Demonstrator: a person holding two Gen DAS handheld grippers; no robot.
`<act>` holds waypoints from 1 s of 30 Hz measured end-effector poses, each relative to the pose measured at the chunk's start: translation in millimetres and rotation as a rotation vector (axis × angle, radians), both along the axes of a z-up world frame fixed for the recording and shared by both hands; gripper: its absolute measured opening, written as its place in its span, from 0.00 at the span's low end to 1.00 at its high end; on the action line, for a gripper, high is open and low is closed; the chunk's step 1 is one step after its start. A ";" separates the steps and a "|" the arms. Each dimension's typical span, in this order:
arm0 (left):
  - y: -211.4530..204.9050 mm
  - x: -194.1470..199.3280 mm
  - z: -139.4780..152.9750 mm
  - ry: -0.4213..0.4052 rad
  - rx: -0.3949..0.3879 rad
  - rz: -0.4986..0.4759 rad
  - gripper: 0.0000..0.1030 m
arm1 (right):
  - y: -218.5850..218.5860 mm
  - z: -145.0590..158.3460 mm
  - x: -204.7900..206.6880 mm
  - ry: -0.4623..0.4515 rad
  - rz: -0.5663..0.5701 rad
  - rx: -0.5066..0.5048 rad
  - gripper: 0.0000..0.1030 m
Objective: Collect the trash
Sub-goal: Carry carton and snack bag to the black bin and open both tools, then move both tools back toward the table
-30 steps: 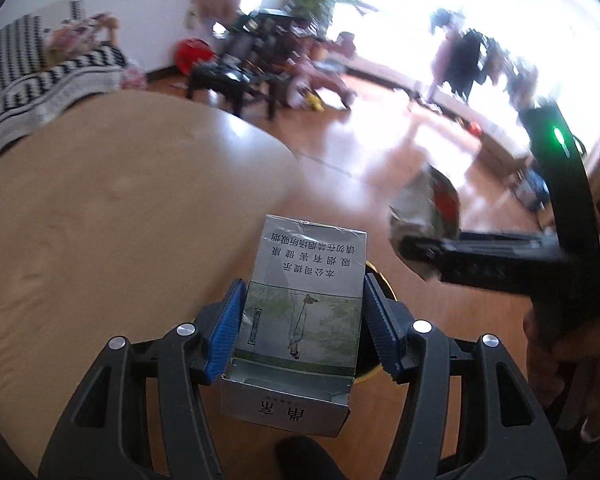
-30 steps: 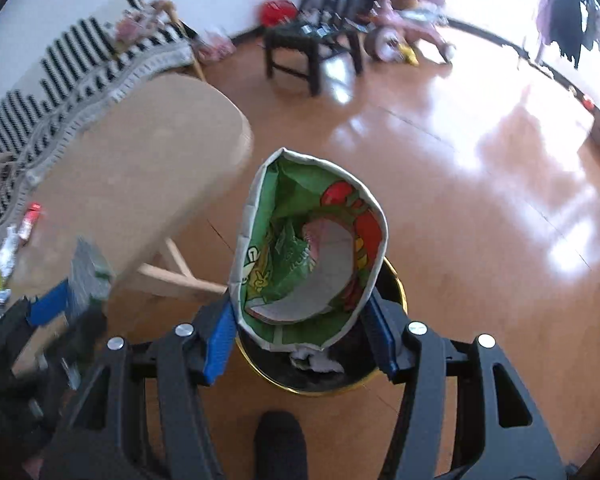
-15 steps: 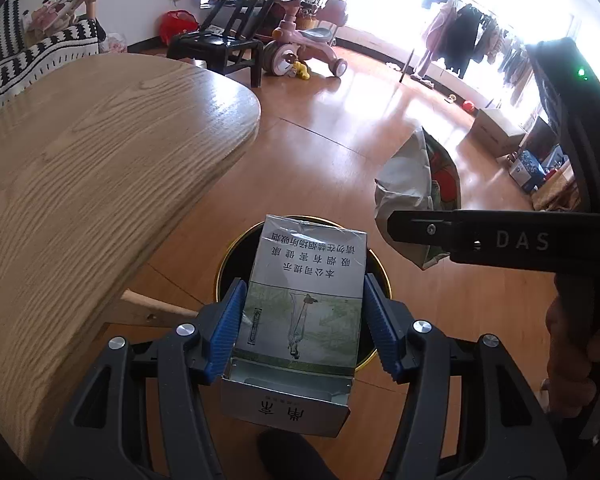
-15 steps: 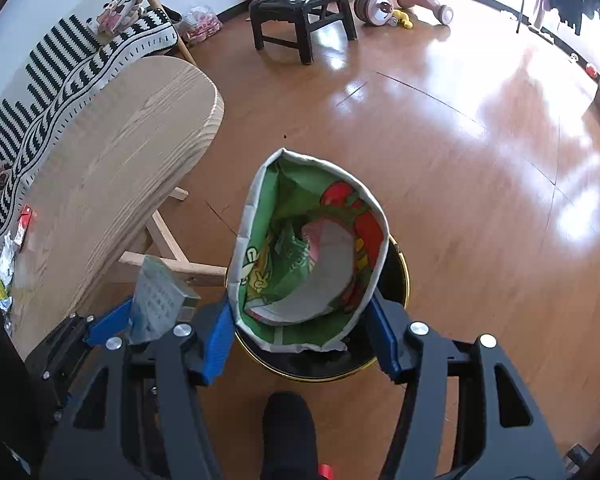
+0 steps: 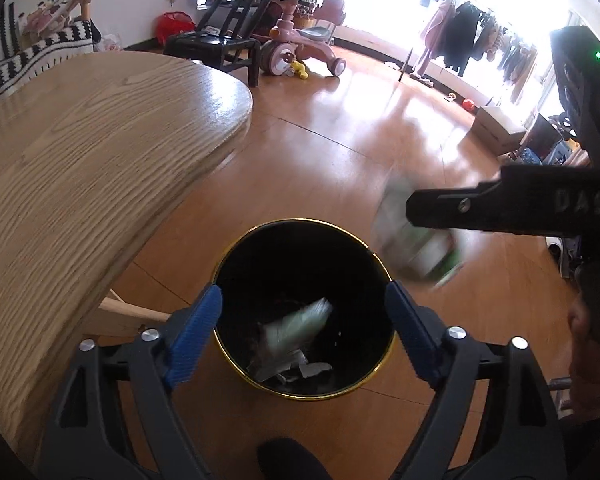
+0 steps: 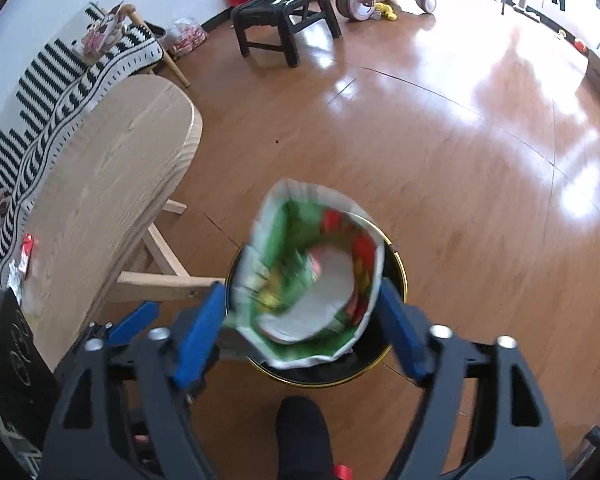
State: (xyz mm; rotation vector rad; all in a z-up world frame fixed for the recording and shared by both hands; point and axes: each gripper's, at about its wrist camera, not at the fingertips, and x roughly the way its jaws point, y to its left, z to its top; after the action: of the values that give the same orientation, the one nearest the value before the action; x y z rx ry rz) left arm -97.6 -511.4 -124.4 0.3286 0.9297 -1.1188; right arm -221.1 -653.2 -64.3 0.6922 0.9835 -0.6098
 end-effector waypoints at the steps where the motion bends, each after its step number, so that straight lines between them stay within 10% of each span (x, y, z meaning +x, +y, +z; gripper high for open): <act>1: 0.1 -0.2 -0.2 0.003 0.003 -0.002 0.80 | 0.3 0.5 0.2 0.001 0.004 -0.002 0.77; 15: 82.5 34.5 65.6 -0.032 -0.051 0.133 0.91 | 56.5 43.4 59.7 -0.083 0.101 -0.114 0.87; 30: 372.8 137.7 106.7 -0.148 0.033 0.683 0.91 | 297.6 80.1 230.3 -0.189 0.587 -0.133 0.88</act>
State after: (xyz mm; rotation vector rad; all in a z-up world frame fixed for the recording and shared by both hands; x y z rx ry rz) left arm 40.1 -138.6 -17.6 0.0992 0.8356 -0.4456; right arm 9.3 -355.5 15.8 0.3086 0.9030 -0.0896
